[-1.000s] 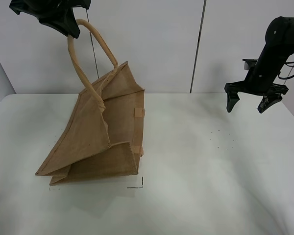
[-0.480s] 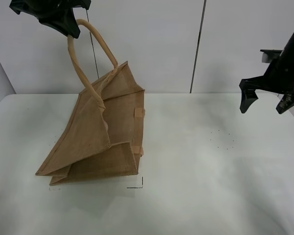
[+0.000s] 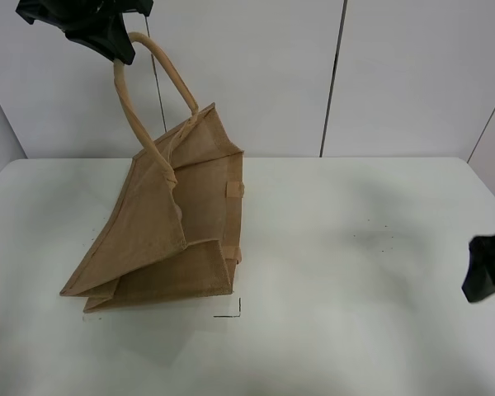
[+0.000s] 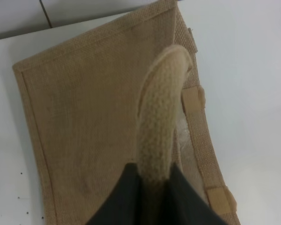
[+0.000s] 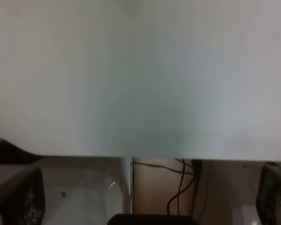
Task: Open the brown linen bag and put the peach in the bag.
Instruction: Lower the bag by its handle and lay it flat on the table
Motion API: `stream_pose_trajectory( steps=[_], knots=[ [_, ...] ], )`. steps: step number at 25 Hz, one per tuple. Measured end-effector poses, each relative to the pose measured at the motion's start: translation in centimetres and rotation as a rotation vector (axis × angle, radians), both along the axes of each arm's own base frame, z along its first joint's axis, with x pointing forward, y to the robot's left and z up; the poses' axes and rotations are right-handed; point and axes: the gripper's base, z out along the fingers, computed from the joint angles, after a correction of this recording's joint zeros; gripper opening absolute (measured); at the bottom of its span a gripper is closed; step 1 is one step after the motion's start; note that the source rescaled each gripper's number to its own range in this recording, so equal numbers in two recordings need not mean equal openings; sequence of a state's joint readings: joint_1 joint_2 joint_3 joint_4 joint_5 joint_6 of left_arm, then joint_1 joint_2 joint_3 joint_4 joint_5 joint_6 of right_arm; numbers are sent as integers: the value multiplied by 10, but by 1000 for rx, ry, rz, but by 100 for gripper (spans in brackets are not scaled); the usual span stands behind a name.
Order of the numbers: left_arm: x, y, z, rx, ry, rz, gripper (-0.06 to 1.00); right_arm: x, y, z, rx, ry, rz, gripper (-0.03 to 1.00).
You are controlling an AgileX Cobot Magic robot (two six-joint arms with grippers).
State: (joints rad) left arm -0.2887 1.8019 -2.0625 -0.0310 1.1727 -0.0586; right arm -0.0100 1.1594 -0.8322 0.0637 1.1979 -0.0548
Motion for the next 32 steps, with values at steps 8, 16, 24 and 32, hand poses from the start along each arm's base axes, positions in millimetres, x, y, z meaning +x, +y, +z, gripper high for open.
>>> stream_pose_trajectory(
  steps=[8, 16, 24, 32],
  knots=[
    [0, 0, 0, 0, 0, -1, 0, -92, 1, -16, -4, -310, -10, 100],
    [0, 0, 0, 0, 0, -1, 0, -148, 1, 6, -4, -746, -16, 100],
    [0, 0, 0, 0, 0, -1, 0, -178, 0, 9, -35, -938, -6, 100],
    [0, 0, 0, 0, 0, -1, 0, -187, -1, 9, -42, -994, -7, 100]
  ],
)
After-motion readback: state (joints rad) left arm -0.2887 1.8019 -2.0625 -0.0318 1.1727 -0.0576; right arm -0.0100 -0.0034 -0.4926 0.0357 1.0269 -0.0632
